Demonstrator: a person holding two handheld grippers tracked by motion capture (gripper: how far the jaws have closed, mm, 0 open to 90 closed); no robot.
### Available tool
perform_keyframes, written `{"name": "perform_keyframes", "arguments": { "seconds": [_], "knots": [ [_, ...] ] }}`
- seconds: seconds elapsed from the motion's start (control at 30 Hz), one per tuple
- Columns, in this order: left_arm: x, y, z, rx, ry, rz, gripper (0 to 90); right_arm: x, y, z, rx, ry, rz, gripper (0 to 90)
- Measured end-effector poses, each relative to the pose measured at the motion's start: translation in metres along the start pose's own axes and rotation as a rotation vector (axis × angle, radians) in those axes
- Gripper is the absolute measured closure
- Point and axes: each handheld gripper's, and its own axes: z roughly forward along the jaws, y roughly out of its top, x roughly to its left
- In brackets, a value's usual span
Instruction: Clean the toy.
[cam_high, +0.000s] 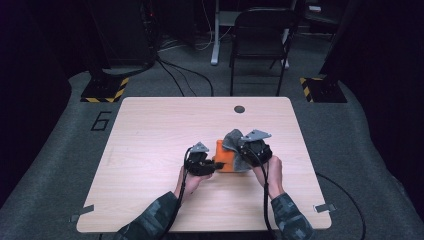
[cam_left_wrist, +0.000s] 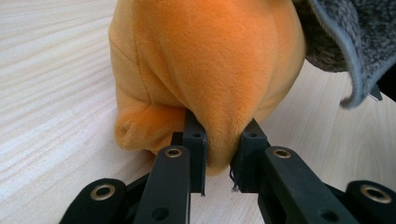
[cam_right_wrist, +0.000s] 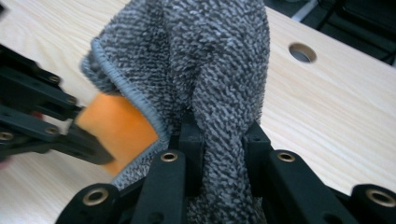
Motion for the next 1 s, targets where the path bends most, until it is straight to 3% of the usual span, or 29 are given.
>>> {"name": "perform_keyframes", "arguments": {
  "seconds": [0.2, 0.33, 0.43, 0.67, 0.77, 0.87, 1.0],
  "knots": [
    [0.002, 0.0, 0.001, -0.004, -0.011, 0.008, 78.2, -0.031, -0.02, 0.008, 0.052, -0.039, 0.099, 75.6],
    [0.001, 0.0, 0.001, -0.003, -0.013, 0.006, 78.1, -0.051, -0.04, 0.024, 0.108, -0.032, 0.176, 75.7],
    [0.001, 0.0, 0.002, -0.008, -0.014, 0.017, 78.1, -0.055, -0.049, 0.036, 0.16, -0.041, 0.184, 75.8],
    [0.001, 0.0, 0.002, -0.01, -0.013, 0.027, 77.8, -0.062, -0.059, 0.047, 0.225, -0.05, 0.176, 75.6],
    [0.002, -0.001, 0.001, -0.006, -0.012, 0.029, 77.8, -0.063, -0.052, 0.036, 0.199, -0.05, 0.187, 75.3],
    [0.003, 0.0, 0.002, -0.007, -0.013, 0.03, 77.8, -0.062, -0.035, 0.01, 0.102, -0.052, 0.171, 75.2],
    [0.001, 0.0, 0.003, -0.009, -0.011, 0.041, 77.7, -0.046, -0.01, -0.021, -0.015, 0.004, 0.129, 75.2]
  ]
}}
